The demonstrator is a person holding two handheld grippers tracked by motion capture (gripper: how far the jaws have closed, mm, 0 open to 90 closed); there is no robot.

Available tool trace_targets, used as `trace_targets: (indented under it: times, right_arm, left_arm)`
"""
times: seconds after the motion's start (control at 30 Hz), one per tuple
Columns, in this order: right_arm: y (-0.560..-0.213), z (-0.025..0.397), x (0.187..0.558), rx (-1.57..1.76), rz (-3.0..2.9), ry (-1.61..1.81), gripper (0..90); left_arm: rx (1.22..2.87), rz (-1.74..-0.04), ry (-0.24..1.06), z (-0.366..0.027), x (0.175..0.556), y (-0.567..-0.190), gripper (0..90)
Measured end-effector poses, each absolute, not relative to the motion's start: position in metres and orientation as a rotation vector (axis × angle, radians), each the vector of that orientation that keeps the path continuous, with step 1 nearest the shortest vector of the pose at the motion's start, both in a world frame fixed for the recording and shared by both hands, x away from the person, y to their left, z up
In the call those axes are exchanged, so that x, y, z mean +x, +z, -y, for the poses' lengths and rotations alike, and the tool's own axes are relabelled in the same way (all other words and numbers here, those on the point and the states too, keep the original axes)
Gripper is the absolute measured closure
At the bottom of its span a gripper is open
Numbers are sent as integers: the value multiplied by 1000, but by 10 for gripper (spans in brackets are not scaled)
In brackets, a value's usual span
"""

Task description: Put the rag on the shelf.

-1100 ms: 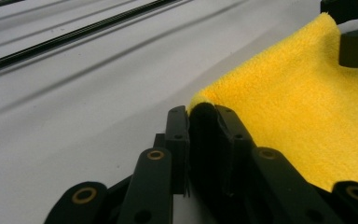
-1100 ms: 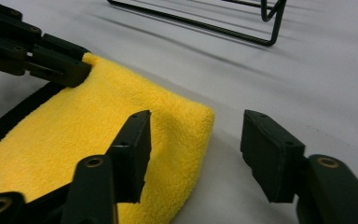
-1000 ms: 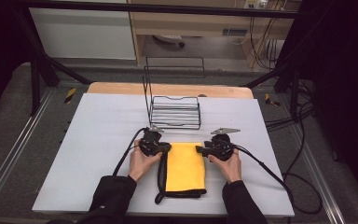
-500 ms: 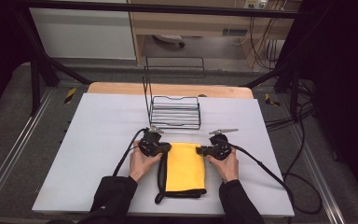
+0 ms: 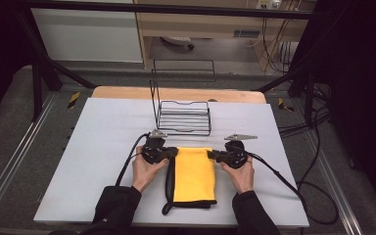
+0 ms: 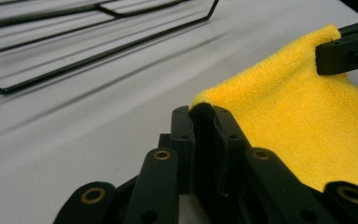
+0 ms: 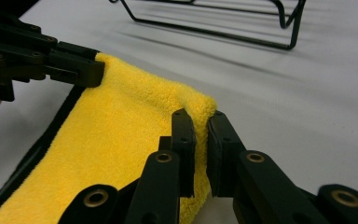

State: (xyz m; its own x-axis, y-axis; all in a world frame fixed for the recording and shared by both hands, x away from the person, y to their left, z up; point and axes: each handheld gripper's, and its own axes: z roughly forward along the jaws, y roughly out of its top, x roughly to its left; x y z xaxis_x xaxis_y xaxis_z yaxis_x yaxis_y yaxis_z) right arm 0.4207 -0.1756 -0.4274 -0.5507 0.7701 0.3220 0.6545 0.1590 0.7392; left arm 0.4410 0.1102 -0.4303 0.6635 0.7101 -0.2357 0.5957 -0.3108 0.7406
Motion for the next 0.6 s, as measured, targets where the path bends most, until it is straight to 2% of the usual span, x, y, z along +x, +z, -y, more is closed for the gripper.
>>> trace_targets:
  times: [0.6]
  right_arm:
    - [-395,174,393,1272,-2199,1437,833]
  left_arm:
    - [1954,-916,245,-118,415,-397,802]
